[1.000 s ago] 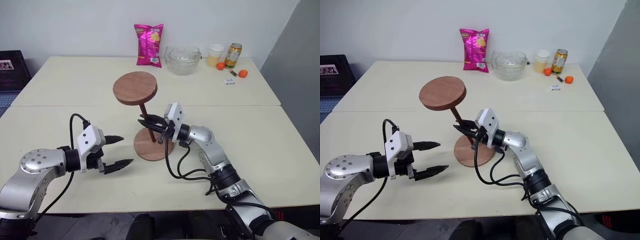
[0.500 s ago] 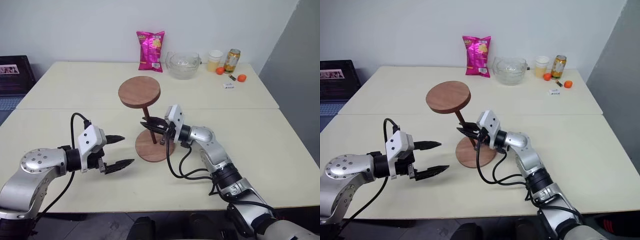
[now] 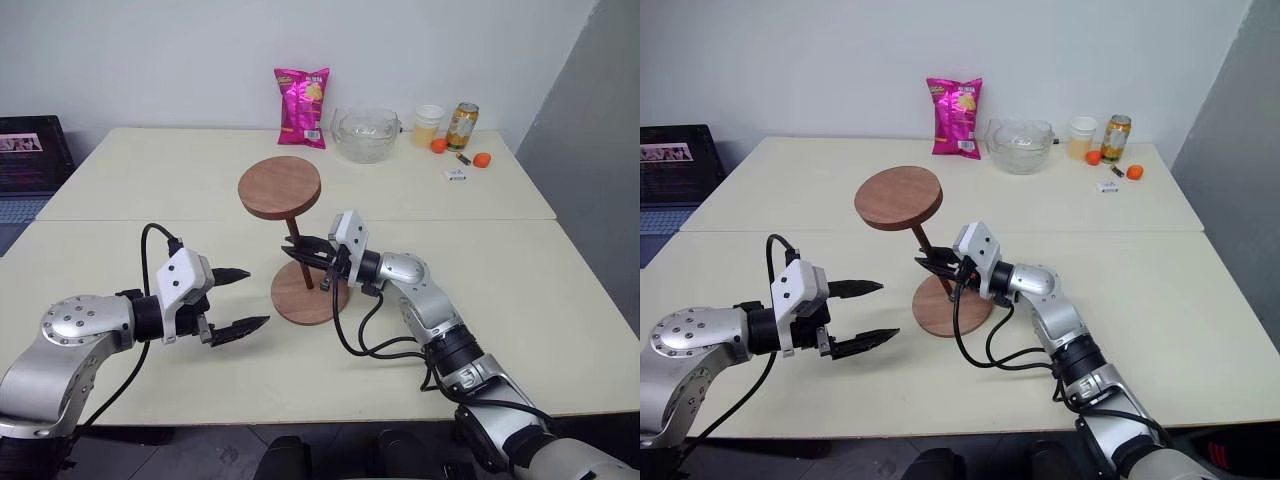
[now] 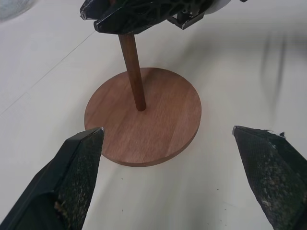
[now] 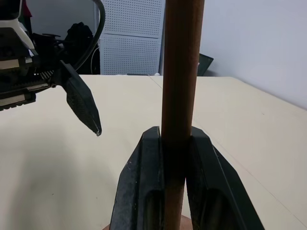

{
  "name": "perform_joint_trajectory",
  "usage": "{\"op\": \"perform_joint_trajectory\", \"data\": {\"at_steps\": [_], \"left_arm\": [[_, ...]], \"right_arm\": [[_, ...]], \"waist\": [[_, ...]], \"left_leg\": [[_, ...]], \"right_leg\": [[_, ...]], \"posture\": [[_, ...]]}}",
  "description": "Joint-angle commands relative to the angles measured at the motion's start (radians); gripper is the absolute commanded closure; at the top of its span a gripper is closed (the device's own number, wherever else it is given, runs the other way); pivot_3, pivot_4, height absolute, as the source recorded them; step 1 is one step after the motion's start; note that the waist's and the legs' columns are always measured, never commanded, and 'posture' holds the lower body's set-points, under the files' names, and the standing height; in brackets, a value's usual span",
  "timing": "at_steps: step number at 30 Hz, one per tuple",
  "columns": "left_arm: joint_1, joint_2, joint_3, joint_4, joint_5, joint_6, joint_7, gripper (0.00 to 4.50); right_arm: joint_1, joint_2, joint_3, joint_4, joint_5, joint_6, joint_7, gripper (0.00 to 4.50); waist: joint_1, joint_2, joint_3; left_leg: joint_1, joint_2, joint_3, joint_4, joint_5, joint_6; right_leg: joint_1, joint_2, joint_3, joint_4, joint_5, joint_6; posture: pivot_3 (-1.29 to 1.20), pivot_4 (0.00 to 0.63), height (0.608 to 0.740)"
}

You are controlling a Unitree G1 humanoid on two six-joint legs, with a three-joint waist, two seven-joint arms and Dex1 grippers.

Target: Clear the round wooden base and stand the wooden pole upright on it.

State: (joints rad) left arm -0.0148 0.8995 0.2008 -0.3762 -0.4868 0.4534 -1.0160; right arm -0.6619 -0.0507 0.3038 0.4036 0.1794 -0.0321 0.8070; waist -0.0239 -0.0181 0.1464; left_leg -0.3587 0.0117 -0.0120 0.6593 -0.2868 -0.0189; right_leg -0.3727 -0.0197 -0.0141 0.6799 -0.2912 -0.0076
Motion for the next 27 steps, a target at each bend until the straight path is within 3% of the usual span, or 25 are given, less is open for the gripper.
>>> {"op": "perform_joint_trajectory", "data": {"at_steps": [1, 27], "left_arm": [[-0.007, -0.002, 0.010, -0.021, -0.009, -0.008, 0.001, 0.00], [-0.005, -0.007, 0.009, 0.045, 0.011, -0.071, -0.017, 0.00]], "right_arm": [[0.057, -0.045, 0.002, 0.186, -0.063, 0.134, -0.030, 4.24], [0.085, -0.064, 0.020, 0.086, -0.038, 0.142, 0.053, 4.24]], "waist": [[0.000, 0.000, 0.000], [0.004, 0.001, -0.001]], "left_leg": [[0.000, 0.000, 0.000, 0.000, 0.000, 0.000], [0.002, 0.000, 0.000, -0.012, 0.000, 0.001]], "right_leg": [[0.000, 0.000, 0.000, 0.000, 0.000, 0.000], [0.000, -0.002, 0.000, -0.007, -0.001, -0.002]], "posture": [[0.00, 0.150, 0.740], [0.00, 0.150, 0.740]]}}
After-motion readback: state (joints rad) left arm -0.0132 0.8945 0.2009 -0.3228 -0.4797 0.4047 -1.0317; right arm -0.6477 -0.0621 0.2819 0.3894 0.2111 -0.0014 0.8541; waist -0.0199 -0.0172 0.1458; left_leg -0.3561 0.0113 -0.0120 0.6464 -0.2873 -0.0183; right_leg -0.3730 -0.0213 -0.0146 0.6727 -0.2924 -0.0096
